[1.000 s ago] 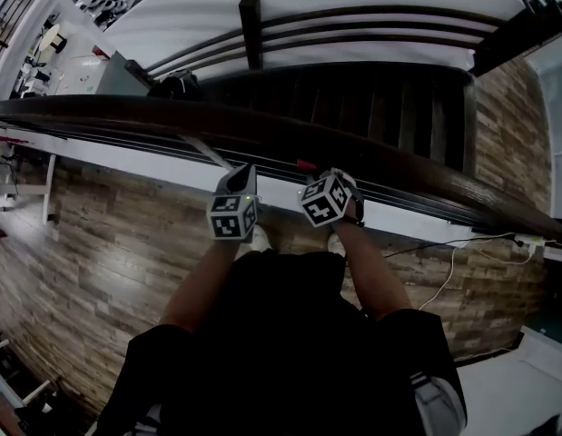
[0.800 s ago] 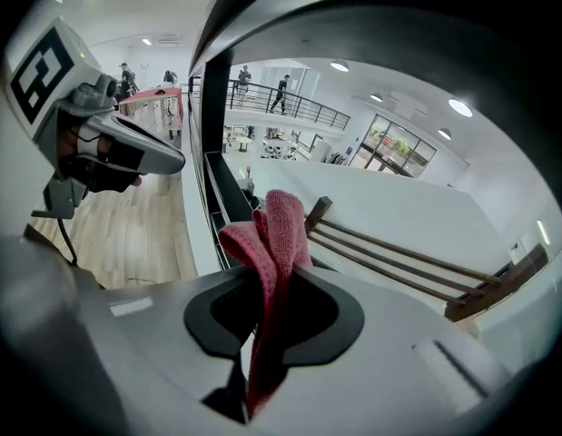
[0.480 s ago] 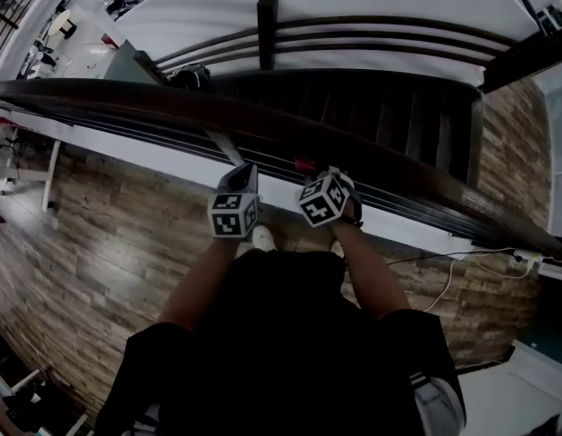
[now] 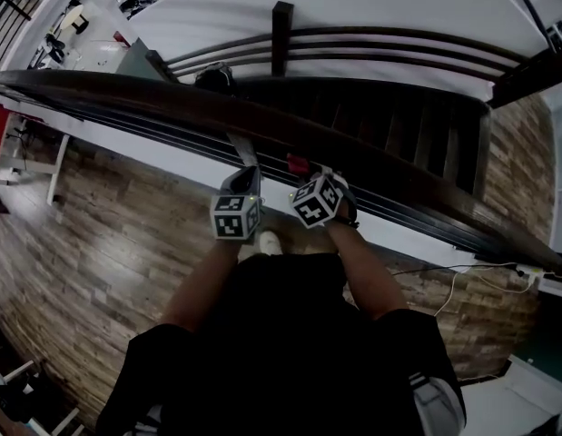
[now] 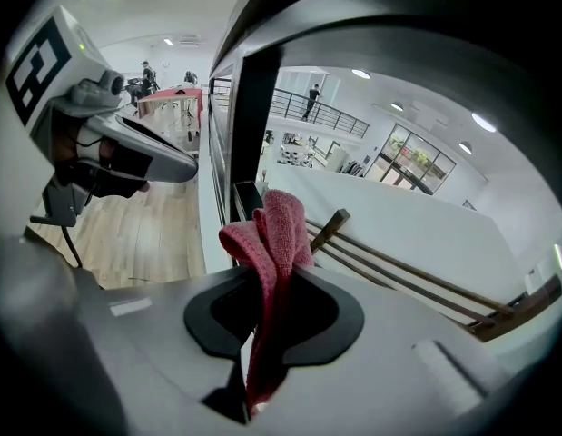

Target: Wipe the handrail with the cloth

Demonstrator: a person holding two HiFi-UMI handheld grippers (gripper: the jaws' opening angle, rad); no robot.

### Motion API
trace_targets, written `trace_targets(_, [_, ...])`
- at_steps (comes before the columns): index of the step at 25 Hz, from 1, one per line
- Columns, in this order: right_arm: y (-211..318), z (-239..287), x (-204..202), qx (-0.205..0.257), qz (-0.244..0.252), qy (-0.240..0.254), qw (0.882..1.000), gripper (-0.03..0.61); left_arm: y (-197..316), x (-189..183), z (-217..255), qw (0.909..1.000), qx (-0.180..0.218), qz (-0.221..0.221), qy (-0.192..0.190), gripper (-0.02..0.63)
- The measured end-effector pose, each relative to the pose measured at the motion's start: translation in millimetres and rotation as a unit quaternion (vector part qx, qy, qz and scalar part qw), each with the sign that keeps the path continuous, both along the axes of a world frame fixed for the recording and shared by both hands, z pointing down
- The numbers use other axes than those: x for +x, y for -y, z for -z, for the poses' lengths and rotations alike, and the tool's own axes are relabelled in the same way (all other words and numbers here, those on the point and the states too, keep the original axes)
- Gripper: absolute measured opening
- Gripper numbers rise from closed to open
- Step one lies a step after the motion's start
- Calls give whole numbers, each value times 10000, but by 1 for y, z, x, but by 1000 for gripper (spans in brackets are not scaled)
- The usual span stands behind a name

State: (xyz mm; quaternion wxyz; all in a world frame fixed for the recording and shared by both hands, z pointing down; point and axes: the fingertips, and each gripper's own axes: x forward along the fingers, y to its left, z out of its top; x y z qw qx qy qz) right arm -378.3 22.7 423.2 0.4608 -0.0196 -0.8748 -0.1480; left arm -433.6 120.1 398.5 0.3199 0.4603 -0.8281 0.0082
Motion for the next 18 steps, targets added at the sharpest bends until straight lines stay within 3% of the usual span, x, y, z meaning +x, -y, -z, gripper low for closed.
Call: trace_targets(18, [-39,1,-43,193,683,-64,9975,52,-41,-25,-3,9987,-12,490,-118,0])
